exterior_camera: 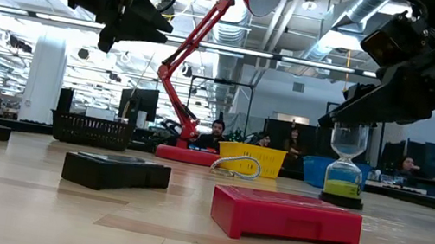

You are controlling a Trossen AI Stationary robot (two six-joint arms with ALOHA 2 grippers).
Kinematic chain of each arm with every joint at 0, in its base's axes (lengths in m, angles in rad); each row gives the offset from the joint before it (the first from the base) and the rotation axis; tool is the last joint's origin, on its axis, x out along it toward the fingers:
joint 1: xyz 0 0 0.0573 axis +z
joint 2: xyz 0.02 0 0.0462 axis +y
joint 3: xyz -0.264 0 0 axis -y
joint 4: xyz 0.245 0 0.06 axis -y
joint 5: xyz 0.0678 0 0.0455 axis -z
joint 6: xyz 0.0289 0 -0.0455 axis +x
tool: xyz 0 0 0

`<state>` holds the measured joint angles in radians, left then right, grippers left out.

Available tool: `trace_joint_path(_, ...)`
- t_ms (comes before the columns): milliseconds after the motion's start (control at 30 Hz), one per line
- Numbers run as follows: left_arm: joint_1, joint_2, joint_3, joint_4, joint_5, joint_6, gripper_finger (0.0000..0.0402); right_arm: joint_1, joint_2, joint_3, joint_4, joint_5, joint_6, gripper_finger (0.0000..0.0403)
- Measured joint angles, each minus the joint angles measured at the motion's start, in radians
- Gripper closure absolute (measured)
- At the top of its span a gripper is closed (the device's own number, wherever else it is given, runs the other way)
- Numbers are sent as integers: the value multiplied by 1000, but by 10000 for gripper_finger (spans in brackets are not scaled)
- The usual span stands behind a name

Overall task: Pick & Place Office items
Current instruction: Put the light green hourglass into the yellow bin

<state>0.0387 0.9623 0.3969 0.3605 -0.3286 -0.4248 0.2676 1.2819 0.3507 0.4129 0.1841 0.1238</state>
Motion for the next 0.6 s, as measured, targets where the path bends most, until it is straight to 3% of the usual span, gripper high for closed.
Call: trace_joint_path(600,0,0,0,0,0,0,289,-2,0,0,0,0,-3,197)
